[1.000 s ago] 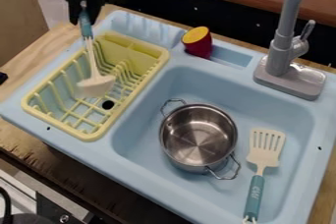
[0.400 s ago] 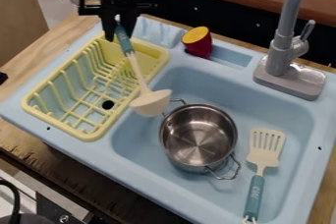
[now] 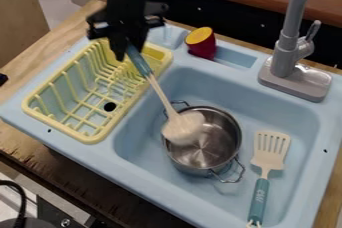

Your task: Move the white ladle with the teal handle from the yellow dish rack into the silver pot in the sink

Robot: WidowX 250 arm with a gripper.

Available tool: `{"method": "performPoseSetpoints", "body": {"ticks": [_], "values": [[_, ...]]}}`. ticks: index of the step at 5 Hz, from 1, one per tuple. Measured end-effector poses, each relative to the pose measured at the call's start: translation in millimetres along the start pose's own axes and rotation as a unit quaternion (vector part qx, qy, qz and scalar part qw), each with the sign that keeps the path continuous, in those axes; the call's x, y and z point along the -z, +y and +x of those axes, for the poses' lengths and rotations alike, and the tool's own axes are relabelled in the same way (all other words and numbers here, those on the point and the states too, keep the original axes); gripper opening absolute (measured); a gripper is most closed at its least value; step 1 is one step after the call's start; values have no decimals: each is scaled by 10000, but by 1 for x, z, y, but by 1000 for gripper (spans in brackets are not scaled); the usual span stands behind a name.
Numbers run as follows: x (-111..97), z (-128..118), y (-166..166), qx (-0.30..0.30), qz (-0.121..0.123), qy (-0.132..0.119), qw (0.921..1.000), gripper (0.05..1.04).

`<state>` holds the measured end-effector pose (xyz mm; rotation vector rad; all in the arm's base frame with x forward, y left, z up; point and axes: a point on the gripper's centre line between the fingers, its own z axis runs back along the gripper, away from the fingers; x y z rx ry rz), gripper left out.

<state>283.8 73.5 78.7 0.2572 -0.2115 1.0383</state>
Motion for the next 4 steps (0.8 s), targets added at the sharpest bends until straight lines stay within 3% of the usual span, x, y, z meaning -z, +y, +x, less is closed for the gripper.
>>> {"method": "performPoseSetpoints", "body": {"ticks": [1, 3, 4], "values": [[2, 6, -16, -213, -286, -458, 9983, 232], [15, -10, -26, -665, -411, -656, 9948, 232], [18, -10, -29, -611, -455, -905, 9930, 270]]}}
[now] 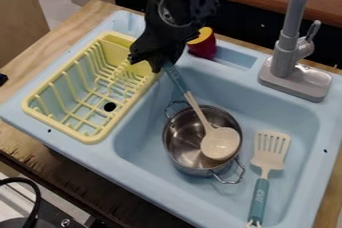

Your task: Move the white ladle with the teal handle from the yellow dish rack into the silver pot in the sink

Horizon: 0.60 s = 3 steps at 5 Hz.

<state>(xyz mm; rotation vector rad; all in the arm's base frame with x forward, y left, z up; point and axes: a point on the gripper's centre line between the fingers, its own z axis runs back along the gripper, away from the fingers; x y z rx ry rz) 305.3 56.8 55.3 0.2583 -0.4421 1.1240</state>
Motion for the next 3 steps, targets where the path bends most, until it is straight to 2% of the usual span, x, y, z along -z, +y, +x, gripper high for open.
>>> {"method": "performPoseSetpoints", "body": {"ticks": [1, 2, 3], "values": [[0, -3, 2, 122, 62, 233, 9996, 528], [1, -3, 6, 212, 78, 597, 9980, 823], [-4, 1, 12, 158, 98, 751, 9970, 999]]}}
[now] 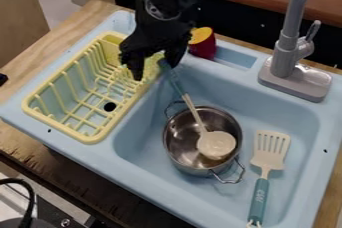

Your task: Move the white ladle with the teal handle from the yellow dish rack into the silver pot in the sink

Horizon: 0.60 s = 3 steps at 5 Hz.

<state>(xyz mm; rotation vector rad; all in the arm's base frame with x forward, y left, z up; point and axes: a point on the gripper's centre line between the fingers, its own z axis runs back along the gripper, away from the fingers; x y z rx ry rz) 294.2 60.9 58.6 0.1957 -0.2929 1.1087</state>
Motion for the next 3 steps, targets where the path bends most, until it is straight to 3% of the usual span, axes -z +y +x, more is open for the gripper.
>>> {"method": "performPoseSetpoints", "body": {"ticks": [2, 3], "values": [[-24, -8, 9, 327, -20, 220, 9992, 999], [-28, -30, 14, 1180, -77, 245, 9927, 999]]}}
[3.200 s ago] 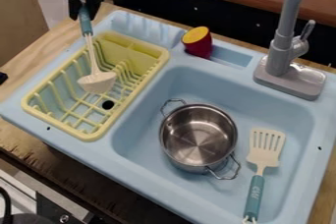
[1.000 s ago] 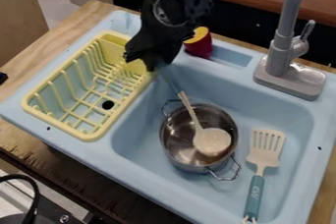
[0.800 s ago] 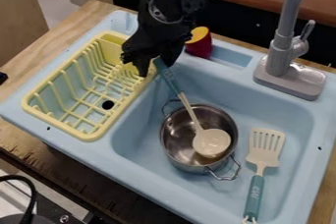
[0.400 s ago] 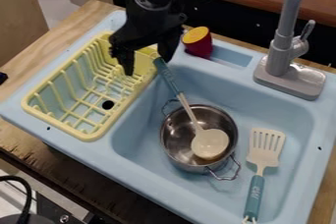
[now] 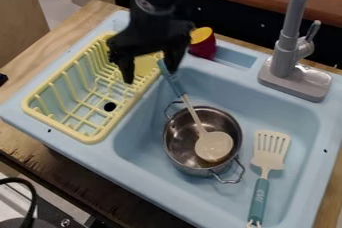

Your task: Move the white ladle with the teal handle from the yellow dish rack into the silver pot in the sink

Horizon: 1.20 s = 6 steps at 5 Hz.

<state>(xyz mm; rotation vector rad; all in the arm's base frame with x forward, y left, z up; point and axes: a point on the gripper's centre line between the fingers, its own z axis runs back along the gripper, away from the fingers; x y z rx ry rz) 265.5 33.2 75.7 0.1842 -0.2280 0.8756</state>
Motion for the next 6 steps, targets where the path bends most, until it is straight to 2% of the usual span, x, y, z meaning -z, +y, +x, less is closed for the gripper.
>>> {"method": "performPoseSetpoints", "body": {"ticks": [1, 2, 3, 4, 5, 6], "values": [[-3, -10, 12, 1154, -348, 259, 9924, 999], [-2, -7, 29, 1750, -372, 607, 9820, 999], [-3, -1, 43, 2250, -306, 802, 9706, 999], [-8, 6, 56, 2270, -356, 831, 9697, 999], [-10, 10, 70, 2448, -349, 681, 9665, 999], [-11, 4, 81, 2572, -564, 529, 9633, 999]]}}
